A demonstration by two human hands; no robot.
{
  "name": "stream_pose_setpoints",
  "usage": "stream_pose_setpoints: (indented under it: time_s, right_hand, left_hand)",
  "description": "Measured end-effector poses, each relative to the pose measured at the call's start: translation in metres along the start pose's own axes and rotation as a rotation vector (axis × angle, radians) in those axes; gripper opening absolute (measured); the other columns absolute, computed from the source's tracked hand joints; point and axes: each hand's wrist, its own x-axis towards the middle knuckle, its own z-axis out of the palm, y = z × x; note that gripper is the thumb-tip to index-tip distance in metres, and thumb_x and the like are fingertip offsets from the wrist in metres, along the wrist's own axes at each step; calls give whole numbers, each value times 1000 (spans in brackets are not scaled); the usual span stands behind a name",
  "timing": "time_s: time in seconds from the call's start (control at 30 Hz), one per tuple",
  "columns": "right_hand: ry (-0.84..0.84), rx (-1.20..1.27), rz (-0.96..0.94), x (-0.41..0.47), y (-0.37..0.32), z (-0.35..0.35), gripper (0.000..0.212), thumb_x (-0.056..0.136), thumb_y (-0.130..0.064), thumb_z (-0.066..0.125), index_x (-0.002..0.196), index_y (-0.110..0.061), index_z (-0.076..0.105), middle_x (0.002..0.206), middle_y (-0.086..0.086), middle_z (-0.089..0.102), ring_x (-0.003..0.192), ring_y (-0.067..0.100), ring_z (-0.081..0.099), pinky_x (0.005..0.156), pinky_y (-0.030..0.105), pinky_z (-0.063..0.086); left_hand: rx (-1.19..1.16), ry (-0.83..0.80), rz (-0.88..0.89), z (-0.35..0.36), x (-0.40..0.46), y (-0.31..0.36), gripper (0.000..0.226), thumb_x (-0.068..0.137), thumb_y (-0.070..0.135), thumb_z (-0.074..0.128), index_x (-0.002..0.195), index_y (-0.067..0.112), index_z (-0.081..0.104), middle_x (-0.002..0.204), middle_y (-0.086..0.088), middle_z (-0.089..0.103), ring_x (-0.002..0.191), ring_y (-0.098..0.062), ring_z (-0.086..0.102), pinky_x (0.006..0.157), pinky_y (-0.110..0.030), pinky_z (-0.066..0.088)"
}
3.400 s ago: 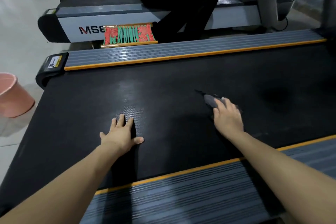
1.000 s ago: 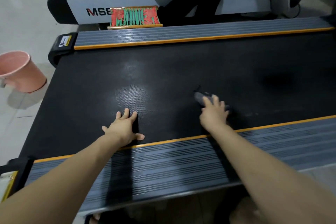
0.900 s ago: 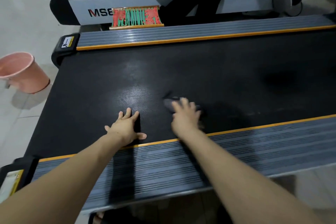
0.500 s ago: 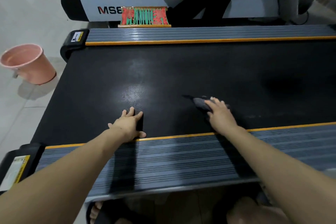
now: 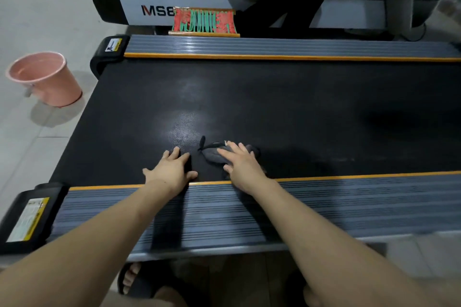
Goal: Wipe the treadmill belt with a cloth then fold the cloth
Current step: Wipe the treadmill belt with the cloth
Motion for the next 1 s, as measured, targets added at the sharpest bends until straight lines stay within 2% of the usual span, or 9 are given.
stream_pose_setpoints:
  time_s: [0.13, 0.23, 0.3, 0.37, 0.47, 0.63, 0.8, 0.9, 1.0]
  right_hand:
    - [13, 28, 8, -16, 46, -33, 53, 97, -16, 60, 146, -34, 47, 163, -9, 25, 152, 24, 15, 121, 45, 15]
    - [116, 33, 164, -35, 95, -57, 52, 97, -13, 60, 144, -32, 49, 162, -9, 27, 151, 26, 17, 119, 38, 15]
    - [164, 53, 282, -47, 123, -70, 51, 98, -12, 58, 145, -33, 49, 163, -8, 26, 152, 25, 17, 118, 34, 15]
    - [176, 75, 360, -50, 130, -74, 50, 100, -12, 56, 144, -35, 49, 163, -8, 23, 152, 24, 15, 120, 37, 16]
    - [194, 55, 400, -41, 110, -62, 50, 100, -12, 55, 143, -35, 50, 165, -6, 20, 152, 27, 14, 121, 48, 18]
    - [130, 70, 319, -27, 56, -39, 49, 99, -16, 56, 143, -38, 50, 165, -7, 16, 151, 29, 13, 121, 53, 16]
    - [50, -21, 74, -9, -16, -1, 54, 97, -14, 53, 146, -33, 44, 166, -3, 12, 150, 33, 9, 120, 60, 9]
    - [-26, -18, 22, -3, -14, 5, 57, 100, -14, 48, 152, -34, 34, 168, -4, 3, 153, 33, -1, 120, 59, 0]
    - [-50, -36, -7, -3, -7, 5, 58, 102, -14, 45, 154, -34, 30, 168, -4, 0, 153, 33, -4, 120, 60, 0]
  left_hand:
    - [-74, 37, -41, 9, -9, 0, 56, 100, 59, 44, 152, 41, 33, 169, 10, 7, 156, -20, 0, 110, -76, 20]
    - [-74, 144, -51, 23, -17, -2, 52, 103, 59, 27, 153, 47, 30, 170, 13, 6, 156, -15, -2, 116, -71, 11]
    - [-64, 164, -45, 26, -16, -2, 51, 102, 60, 25, 152, 48, 30, 169, 12, 7, 156, -14, -1, 116, -69, 10]
    - [-59, 151, -35, 24, -16, -1, 50, 102, 60, 28, 150, 47, 33, 169, 11, 10, 156, -15, 1, 115, -71, 12]
    - [-58, 135, -26, 22, -14, -2, 50, 102, 60, 31, 149, 45, 35, 168, 11, 12, 155, -17, 3, 113, -74, 13]
    - [-53, 123, -38, 23, -11, -3, 53, 101, 62, 32, 151, 45, 33, 169, 11, 10, 156, -17, 1, 113, -75, 12]
    - [-52, 119, -46, 23, -11, -3, 52, 102, 60, 30, 152, 46, 32, 169, 10, 8, 156, -18, 0, 113, -74, 12]
    - [-44, 79, -64, 24, -12, -3, 52, 104, 56, 24, 156, 48, 24, 170, 10, 1, 156, -18, -4, 114, -74, 7]
    - [-24, 46, -83, 22, -13, 1, 52, 105, 56, 21, 157, 49, 19, 170, 10, -2, 157, -19, -7, 113, -76, 2]
